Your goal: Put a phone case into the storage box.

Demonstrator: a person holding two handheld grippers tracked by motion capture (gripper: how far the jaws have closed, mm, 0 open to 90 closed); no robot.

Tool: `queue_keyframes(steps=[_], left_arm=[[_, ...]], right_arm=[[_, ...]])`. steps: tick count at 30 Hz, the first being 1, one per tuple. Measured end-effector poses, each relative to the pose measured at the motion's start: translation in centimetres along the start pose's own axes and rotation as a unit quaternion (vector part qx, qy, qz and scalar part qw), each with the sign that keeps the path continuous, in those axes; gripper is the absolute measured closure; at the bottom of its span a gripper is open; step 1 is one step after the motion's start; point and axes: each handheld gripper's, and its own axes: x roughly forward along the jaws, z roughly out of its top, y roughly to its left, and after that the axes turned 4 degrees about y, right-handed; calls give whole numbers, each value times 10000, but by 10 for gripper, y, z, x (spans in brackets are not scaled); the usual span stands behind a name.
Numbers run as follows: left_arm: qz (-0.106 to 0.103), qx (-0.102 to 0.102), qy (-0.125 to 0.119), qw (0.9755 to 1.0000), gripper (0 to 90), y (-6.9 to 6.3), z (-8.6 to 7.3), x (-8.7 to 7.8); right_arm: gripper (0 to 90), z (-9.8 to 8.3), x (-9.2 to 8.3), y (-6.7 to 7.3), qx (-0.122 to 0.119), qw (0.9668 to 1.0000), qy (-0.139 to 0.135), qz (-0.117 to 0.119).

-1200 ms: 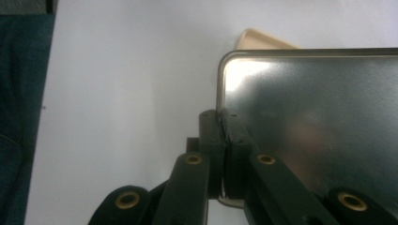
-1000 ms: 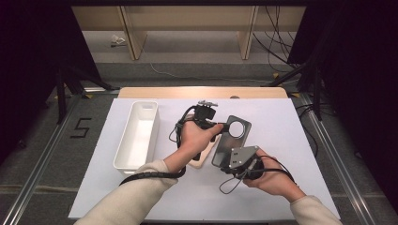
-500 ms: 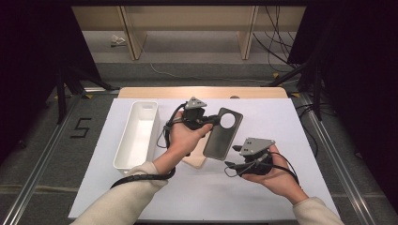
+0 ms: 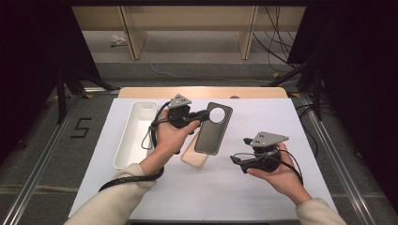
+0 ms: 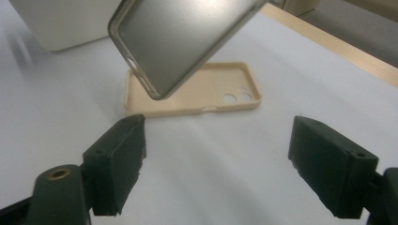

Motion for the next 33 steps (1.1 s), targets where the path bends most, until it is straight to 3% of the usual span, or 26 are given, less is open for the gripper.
queue_keyframes(steps=[14, 33], left_arm=[[35, 40, -156, 9999, 821, 11, 1, -23], [138, 9, -356, 9993, 821, 30, 2, -52]], right_arm=[[181, -3, -1, -4, 227, 9997, -78, -106], [177, -4, 1, -6, 286, 9993, -58, -212]])
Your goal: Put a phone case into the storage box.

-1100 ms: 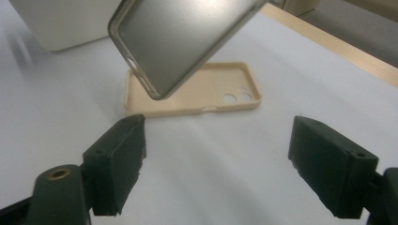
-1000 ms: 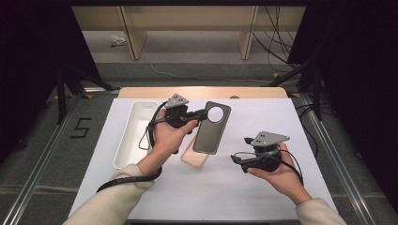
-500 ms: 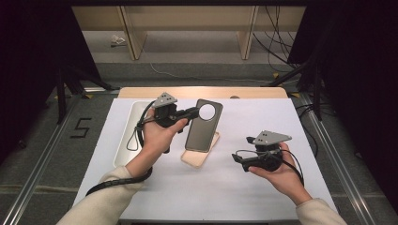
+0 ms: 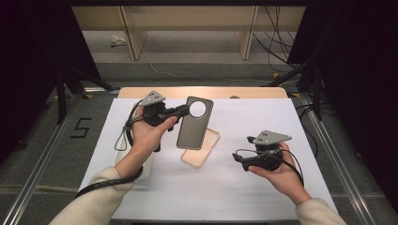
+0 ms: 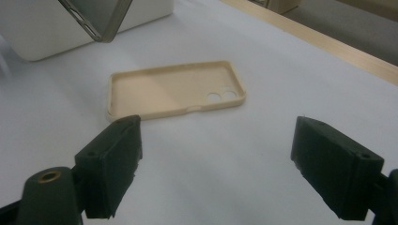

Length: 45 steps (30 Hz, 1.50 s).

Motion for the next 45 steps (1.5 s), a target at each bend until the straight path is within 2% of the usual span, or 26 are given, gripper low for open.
queue_keyframes(steps=[30, 45], left_arm=[[140, 28, -197, 9997, 821, 31, 9, -34], [353, 115, -221, 9991, 821, 47, 9, -46]], right_arm=[[172, -1, 2, -2, 88, 10000, 33, -16], [172, -2, 2, -2, 117, 9999, 31, -36]])
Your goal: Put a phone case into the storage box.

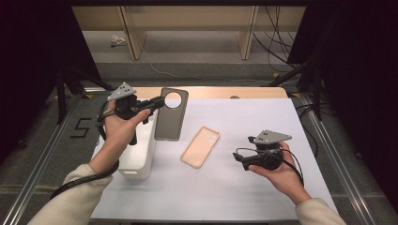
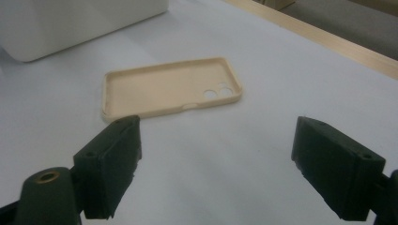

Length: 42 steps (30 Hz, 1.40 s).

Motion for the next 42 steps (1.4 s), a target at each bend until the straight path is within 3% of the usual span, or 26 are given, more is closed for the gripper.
queue_keyframes(steps=[22, 42], left_arm=[[194, -4, -96, 9998, 821, 29, 1, -12], [294, -5, -181, 9994, 820, 48, 2, -18]], right_arm=[[169, -1, 1, -1, 13, 10000, 3, -13], [168, -1, 1, -1, 26, 10000, 10, -29]])
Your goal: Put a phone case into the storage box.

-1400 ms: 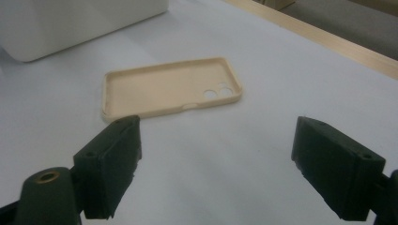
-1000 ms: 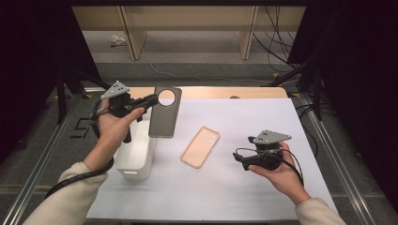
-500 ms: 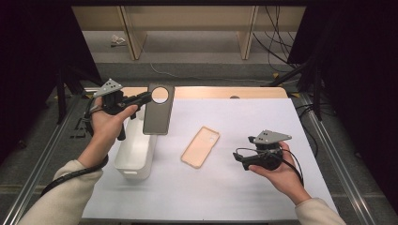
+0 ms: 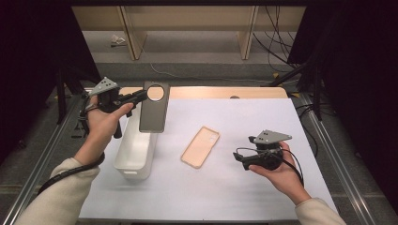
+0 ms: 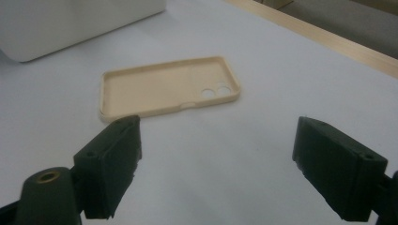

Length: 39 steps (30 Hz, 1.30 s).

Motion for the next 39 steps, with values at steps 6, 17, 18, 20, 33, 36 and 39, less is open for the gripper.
queue_keyframes(steps=[6, 17, 18, 20, 33, 36, 39], left_arm=[[67, -22, -5, 10000, 820, 6, 0, -1], [101, -16, -13, 9999, 820, 17, 1, -3], [111, -22, -15, 9999, 820, 18, 2, -3], [118, -21, -11, 9999, 820, 19, 2, -3], [158, -35, 9, 9999, 820, 29, 4, 0], [170, -37, 24, 9998, 820, 31, 4, 0], [185, -39, 41, 9998, 820, 33, 4, 0]], right_arm=[[167, 0, 0, 0, 7, 10000, -5, -2], [167, 0, 0, -1, 15, 10000, -8, -8], [167, 0, 0, -1, 15, 10000, -9, -9], [167, 0, 0, -1, 16, 10000, -11, -7], [168, -1, 0, -1, 29, 10000, 0, -5], [168, -1, 1, -2, 31, 10000, 0, 1], [167, -1, 0, -2, 41, 10000, -7, -5]])
